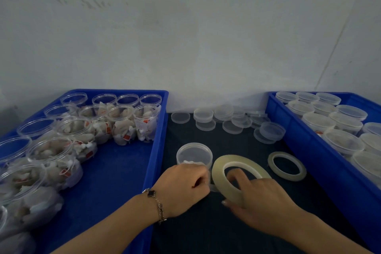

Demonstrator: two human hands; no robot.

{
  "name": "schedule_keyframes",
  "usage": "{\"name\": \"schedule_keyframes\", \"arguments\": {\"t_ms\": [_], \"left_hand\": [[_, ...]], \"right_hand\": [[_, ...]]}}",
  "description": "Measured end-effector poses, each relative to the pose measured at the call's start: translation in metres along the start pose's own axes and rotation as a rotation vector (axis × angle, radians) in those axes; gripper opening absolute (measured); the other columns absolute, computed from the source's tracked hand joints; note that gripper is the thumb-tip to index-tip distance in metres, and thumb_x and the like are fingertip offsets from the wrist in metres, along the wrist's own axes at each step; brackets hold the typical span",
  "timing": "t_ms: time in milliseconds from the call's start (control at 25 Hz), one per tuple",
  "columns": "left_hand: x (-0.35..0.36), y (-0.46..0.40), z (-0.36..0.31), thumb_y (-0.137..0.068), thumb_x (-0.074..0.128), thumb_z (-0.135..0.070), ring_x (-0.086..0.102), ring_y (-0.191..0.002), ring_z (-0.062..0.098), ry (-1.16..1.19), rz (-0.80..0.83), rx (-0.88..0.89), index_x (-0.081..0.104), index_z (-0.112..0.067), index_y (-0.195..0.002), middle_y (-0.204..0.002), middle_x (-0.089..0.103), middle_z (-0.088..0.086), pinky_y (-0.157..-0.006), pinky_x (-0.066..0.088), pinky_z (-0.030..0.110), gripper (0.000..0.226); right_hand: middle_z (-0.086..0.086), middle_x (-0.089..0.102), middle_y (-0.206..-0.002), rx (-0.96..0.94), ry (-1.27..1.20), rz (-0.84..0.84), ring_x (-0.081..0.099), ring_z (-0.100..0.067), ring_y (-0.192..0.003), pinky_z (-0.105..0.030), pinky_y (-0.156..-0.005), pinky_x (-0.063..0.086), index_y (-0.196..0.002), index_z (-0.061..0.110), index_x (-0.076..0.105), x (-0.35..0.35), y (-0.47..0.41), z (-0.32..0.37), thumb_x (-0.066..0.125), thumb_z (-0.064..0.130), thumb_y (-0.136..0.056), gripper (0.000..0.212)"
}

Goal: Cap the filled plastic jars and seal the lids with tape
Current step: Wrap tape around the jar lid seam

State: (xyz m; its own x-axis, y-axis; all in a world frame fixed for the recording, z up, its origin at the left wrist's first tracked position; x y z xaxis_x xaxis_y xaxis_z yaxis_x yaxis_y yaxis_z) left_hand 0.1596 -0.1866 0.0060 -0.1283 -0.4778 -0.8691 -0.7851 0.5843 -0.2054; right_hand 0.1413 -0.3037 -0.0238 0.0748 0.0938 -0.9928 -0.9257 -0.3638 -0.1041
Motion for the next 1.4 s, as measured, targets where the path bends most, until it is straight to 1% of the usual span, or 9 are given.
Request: {"name": "schedule_keyframes", "arguments": {"t_ms": [200, 400, 600, 760, 880, 1000, 1120, 1200, 1400], "left_hand": [[-0.014, 0.006, -0.024, -0.085, 0.041, -0.026, 0.04, -0.066, -0.001, -0.051, -0.13, 0.15, 0.033, -0.03, -0.067, -0.065, 0.035, -0.017, -0.061, 0.034, 0.013, 0.02], [-0.03, 0.004, -0.001, -0.082, 0.044, -0.031, 0.042, -0.065, 0.0, -0.085, -0.229, 0.066, 0.045, -0.025, -0.07, -0.068, 0.041, -0.016, -0.059, 0.037, 0.014, 0.014], [-0.038, 0.003, 0.03, -0.081, 0.057, -0.03, 0.047, -0.07, 0.002, -0.218, -0.195, -0.033, 0.056, -0.028, -0.074, -0.074, 0.053, -0.013, -0.06, 0.038, 0.012, 0.008], [-0.034, 0.005, 0.039, -0.076, 0.057, -0.04, 0.049, -0.071, 0.003, -0.286, -0.106, -0.071, 0.052, -0.034, -0.065, -0.073, 0.051, -0.014, -0.059, 0.035, 0.012, 0.013], [-0.025, 0.003, 0.044, -0.075, 0.056, -0.042, 0.051, -0.073, 0.005, -0.328, -0.052, -0.104, 0.046, -0.035, -0.058, -0.074, 0.05, -0.014, -0.061, 0.036, 0.015, 0.022], [-0.019, 0.002, 0.046, -0.076, 0.057, -0.041, 0.051, -0.073, 0.006, -0.357, -0.04, -0.111, 0.045, -0.033, -0.056, -0.071, 0.048, -0.014, -0.06, 0.034, 0.016, 0.024], [-0.018, 0.003, 0.049, -0.077, 0.058, -0.04, 0.05, -0.071, 0.004, -0.355, -0.044, -0.112, 0.043, -0.033, -0.056, -0.069, 0.047, -0.015, -0.059, 0.034, 0.014, 0.027], [-0.017, 0.003, 0.05, -0.078, 0.058, -0.04, 0.048, -0.069, 0.003, -0.348, -0.035, -0.113, 0.041, -0.035, -0.054, -0.068, 0.046, -0.015, -0.06, 0.034, 0.013, 0.03], [-0.018, 0.003, 0.057, -0.077, 0.059, -0.041, 0.05, -0.07, 0.004, -0.323, -0.018, -0.128, 0.044, -0.036, -0.056, -0.07, 0.05, -0.014, -0.059, 0.034, 0.014, 0.027]], "right_hand": [[0.01, 0.059, -0.065, 0.22, -0.155, 0.06, 0.055, -0.005, -0.052, -0.021, -0.049, 0.037, -0.139, 0.048, -0.019, 0.01, -0.02, -0.039, 0.053, 0.059, -0.082, 0.093], [0.002, 0.064, -0.094, 0.252, -0.799, 0.574, 0.053, -0.003, -0.057, -0.022, -0.053, 0.045, -0.143, 0.054, 0.011, 0.057, -0.01, -0.04, 0.076, 0.047, -0.07, 0.099], [0.006, 0.052, -0.055, 0.117, -1.033, 0.598, 0.047, -0.007, -0.05, -0.021, -0.051, 0.043, -0.131, 0.068, 0.018, 0.059, 0.002, -0.024, 0.058, 0.062, -0.083, 0.063], [0.014, 0.053, -0.052, 0.155, -0.874, 0.339, 0.047, -0.002, -0.044, -0.015, -0.046, 0.039, -0.128, 0.052, 0.047, 0.057, -0.01, -0.027, 0.046, 0.049, -0.095, 0.033], [0.037, 0.057, -0.099, 0.137, -0.571, 0.182, 0.051, 0.016, -0.062, -0.004, -0.062, 0.037, -0.129, 0.05, 0.046, 0.043, -0.016, -0.029, 0.037, 0.054, -0.095, 0.035], [0.021, 0.051, -0.131, 0.161, -0.372, 0.087, 0.05, 0.01, -0.094, -0.008, -0.076, 0.04, -0.136, 0.054, 0.035, 0.031, -0.019, -0.034, 0.033, 0.06, -0.094, 0.042], [0.007, 0.067, -0.094, 0.152, -0.197, 0.028, 0.06, -0.004, -0.078, -0.015, -0.06, 0.044, -0.14, 0.055, 0.024, 0.025, -0.025, -0.034, 0.029, 0.062, -0.093, 0.048], [0.009, 0.055, -0.063, 0.152, -0.117, 0.01, 0.051, -0.002, -0.054, -0.015, -0.042, 0.033, -0.141, 0.055, 0.019, 0.02, -0.029, -0.034, 0.027, 0.064, -0.092, 0.05], [0.009, 0.042, -0.051, 0.153, -0.033, -0.055, 0.042, -0.003, -0.045, -0.017, -0.038, 0.022, -0.142, 0.053, 0.019, 0.015, -0.037, -0.035, 0.024, 0.065, -0.091, 0.053]]}}
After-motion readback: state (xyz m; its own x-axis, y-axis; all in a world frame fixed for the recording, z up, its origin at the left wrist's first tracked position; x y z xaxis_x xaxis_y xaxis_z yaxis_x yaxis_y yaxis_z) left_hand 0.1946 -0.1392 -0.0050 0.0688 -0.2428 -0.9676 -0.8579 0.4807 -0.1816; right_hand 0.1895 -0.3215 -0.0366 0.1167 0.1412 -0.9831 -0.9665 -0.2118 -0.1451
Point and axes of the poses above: each hand's wrist, its own y-axis away from the middle knuckle, its own x-axis out of the palm, z = x × y, the point moved 10 cm from there along -y, towards the middle knuckle
